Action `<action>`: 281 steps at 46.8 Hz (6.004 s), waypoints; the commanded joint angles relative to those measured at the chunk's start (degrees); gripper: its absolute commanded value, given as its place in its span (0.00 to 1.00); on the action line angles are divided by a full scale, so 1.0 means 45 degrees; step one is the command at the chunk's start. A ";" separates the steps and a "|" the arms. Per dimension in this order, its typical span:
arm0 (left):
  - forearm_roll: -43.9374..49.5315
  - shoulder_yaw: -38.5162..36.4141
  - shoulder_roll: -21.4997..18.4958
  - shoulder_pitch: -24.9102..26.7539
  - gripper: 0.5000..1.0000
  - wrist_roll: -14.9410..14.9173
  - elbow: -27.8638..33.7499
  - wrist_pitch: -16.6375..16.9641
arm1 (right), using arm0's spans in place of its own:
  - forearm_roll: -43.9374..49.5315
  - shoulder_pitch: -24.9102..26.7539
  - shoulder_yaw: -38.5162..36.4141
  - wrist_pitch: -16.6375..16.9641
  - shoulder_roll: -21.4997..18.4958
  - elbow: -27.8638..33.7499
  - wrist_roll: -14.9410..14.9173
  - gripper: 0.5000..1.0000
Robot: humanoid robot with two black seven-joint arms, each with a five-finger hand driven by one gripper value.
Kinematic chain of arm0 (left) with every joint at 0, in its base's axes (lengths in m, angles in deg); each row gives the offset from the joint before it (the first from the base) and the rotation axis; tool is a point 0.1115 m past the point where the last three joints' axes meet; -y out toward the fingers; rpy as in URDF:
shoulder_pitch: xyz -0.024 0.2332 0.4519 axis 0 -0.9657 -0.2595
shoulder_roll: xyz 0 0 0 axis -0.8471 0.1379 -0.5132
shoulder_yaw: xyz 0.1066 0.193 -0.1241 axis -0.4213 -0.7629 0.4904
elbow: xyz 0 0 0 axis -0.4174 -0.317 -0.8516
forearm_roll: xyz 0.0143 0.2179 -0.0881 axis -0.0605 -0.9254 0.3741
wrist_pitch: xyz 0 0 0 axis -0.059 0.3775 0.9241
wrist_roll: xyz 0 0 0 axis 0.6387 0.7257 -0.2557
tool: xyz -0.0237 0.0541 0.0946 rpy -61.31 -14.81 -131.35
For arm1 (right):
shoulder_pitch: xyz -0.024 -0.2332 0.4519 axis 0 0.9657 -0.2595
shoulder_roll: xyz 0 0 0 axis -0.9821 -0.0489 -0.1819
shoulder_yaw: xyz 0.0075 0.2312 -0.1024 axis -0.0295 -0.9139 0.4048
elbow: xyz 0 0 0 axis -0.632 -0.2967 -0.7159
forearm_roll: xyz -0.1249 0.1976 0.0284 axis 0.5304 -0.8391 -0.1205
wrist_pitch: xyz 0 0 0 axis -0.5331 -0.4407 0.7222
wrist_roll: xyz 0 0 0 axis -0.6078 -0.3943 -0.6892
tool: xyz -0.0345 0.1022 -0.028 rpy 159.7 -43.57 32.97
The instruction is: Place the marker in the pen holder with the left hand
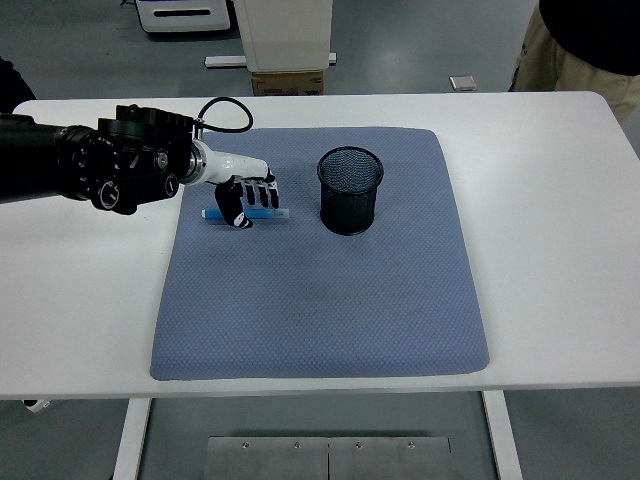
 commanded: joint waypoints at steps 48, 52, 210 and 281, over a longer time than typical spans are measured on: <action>-0.0243 -0.0018 0.0159 -0.0239 0.27 -0.0078 -0.0036 0.0161 | 0.0004 0.0000 0.0000 0.0001 0.0000 0.0000 0.0001 1.00; -0.0282 -0.0018 0.0218 -0.0239 0.25 -0.0078 -0.0036 0.0161 | 0.0004 0.0000 0.0000 0.0001 0.0000 0.0000 0.0001 1.00; -0.0184 0.1564 -0.0212 0.1303 0.00 0.0078 -0.0036 0.0044 | 0.0004 0.0000 0.0000 0.0001 0.0000 0.0000 -0.0018 1.00; 0.3936 0.5178 0.1077 0.0425 0.00 0.0937 0.0003 0.0454 | 0.0004 0.0000 0.0000 0.0001 0.0000 0.0000 -0.0018 1.00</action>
